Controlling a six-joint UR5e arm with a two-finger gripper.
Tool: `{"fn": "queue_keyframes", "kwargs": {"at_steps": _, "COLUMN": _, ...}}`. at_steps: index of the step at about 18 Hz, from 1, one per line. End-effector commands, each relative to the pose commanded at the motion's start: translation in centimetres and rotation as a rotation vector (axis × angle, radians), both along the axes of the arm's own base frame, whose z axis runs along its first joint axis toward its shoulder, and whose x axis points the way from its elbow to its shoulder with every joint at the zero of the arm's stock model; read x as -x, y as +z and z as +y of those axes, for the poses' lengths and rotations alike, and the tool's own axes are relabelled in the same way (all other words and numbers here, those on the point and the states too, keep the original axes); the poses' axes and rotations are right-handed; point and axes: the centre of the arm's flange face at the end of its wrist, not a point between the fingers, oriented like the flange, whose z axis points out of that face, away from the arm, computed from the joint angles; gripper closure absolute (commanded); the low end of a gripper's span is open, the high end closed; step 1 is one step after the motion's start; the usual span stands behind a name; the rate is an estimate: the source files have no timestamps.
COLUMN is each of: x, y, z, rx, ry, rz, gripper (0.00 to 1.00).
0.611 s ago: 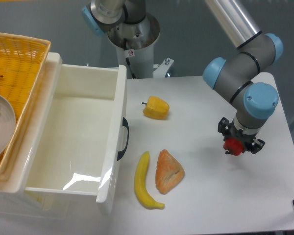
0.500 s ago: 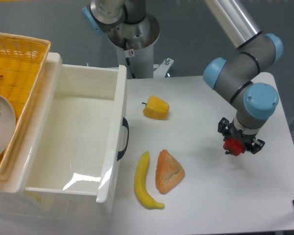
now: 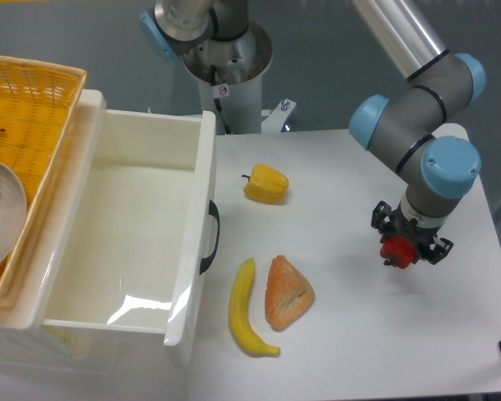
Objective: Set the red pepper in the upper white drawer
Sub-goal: 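Carry the red pepper over the yellow pepper toward the open white drawer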
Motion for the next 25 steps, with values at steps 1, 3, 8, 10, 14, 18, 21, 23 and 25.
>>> {"fn": "queue_keyframes", "kwargs": {"at_steps": 1, "x": -0.3, "y": 0.5, "z": 0.2, "rx": -0.001, "ry": -0.005, "rz": 0.006, "gripper": 0.85}}
{"fn": "queue_keyframes", "kwargs": {"at_steps": 3, "x": -0.9, "y": 2.3, "z": 0.3, "rx": -0.016, "ry": -0.009, "rz": 0.028, "gripper": 0.85}}
{"fn": "queue_keyframes", "kwargs": {"at_steps": 8, "x": -5.3, "y": 8.5, "z": 1.3, "rx": -0.023, "ry": -0.040, "rz": 0.042, "gripper": 0.86}}
{"fn": "queue_keyframes", "kwargs": {"at_steps": 10, "x": -6.8, "y": 10.5, "z": 1.6, "rx": -0.028, "ry": -0.054, "rz": 0.050, "gripper": 0.86}}
{"fn": "queue_keyframes", "kwargs": {"at_steps": 14, "x": -8.5, "y": 13.5, "z": 1.3, "rx": -0.066, "ry": -0.053, "rz": 0.052, "gripper": 0.86}}
{"fn": "queue_keyframes", "kwargs": {"at_steps": 18, "x": -11.0, "y": 16.8, "z": 2.3, "rx": -0.142, "ry": -0.043, "rz": 0.070, "gripper": 0.85}}
{"fn": "queue_keyframes", "kwargs": {"at_steps": 21, "x": -14.1, "y": 19.0, "z": 3.8, "rx": -0.159, "ry": -0.035, "rz": 0.082, "gripper": 0.85}}
{"fn": "queue_keyframes", "kwargs": {"at_steps": 23, "x": -16.4, "y": 20.2, "z": 4.6, "rx": -0.168, "ry": -0.023, "rz": 0.079, "gripper": 0.85}}
{"fn": "queue_keyframes", "kwargs": {"at_steps": 25, "x": -18.2, "y": 21.5, "z": 5.4, "rx": -0.213, "ry": -0.024, "rz": 0.067, "gripper": 0.86}}
